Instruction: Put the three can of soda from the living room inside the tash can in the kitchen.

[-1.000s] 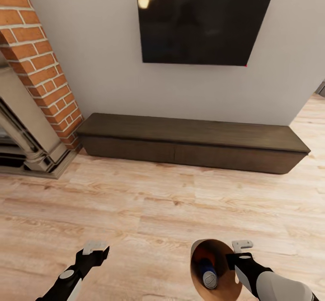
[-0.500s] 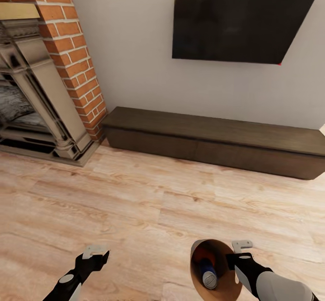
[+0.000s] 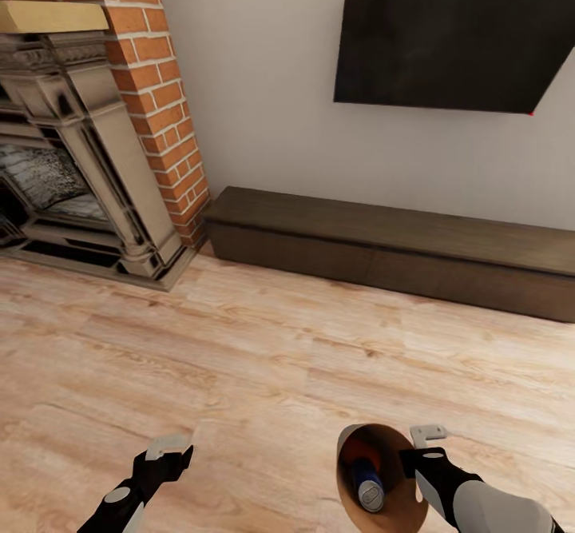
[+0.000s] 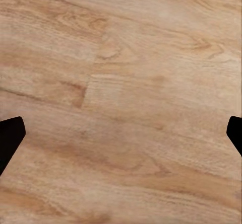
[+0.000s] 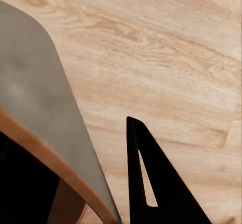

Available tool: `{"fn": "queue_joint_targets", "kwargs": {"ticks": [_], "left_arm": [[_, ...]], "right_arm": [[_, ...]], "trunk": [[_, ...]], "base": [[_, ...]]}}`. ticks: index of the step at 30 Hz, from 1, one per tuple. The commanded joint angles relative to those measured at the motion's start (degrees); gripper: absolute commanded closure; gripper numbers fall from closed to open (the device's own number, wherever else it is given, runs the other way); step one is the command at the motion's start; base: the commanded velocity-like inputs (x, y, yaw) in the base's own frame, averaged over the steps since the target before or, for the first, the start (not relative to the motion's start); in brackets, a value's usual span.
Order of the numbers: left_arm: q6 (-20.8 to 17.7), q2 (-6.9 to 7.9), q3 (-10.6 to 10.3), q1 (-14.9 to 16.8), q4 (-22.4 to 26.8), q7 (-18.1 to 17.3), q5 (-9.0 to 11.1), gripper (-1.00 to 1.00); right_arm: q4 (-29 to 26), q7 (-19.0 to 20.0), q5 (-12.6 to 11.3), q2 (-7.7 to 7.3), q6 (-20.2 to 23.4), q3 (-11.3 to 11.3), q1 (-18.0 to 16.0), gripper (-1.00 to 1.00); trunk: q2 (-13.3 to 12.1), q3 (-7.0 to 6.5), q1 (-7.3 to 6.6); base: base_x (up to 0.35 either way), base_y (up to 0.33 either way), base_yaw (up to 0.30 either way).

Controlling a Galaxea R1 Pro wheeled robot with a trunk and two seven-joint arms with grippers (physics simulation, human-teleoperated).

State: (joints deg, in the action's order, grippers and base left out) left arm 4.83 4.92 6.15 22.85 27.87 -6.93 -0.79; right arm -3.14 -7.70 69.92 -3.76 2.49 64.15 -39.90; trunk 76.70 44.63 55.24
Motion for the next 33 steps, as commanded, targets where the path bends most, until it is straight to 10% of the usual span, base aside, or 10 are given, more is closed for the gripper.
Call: {"fn": "queue_joint_targets", "kwargs": {"ticks": [1,19,25,33], "left_arm": [[0.0,0.0,0.0,0.0,0.0,0.02,-0.02,-1.0],[-4.91,0.21,0.35,0.06,0.58,-0.82,0.69,-1.0],[-9.8,0.62,0.99,0.37,0.69,-1.69,4.35,-1.0],[-10.76,0.85,2.09,0.27,4.29,-2.63,10.39,-1.0]], "right_arm": [[0.04,0.3,-0.12,0.03,-0.03,0.22,-0.01,1.0],[-0.06,1.09,-0.14,0.11,-1.61,0.3,-0.16,1.0],[-0.07,2.78,0.29,1.79,-1.56,-0.14,-1.43,1.0],[-0.68,8.34,0.47,4.08,-1.64,-7.37,-3.86,1.0]], "trunk": [[0.0,0.0,0.0],[0.0,0.0,0.0],[0.0,0.0,0.0],[0.0,0.0,0.0]], "base": [[0.0,0.287,0.059],[0.166,0.226,0.231],[0.251,0.162,0.257],[0.247,0.128,0.258]]}}
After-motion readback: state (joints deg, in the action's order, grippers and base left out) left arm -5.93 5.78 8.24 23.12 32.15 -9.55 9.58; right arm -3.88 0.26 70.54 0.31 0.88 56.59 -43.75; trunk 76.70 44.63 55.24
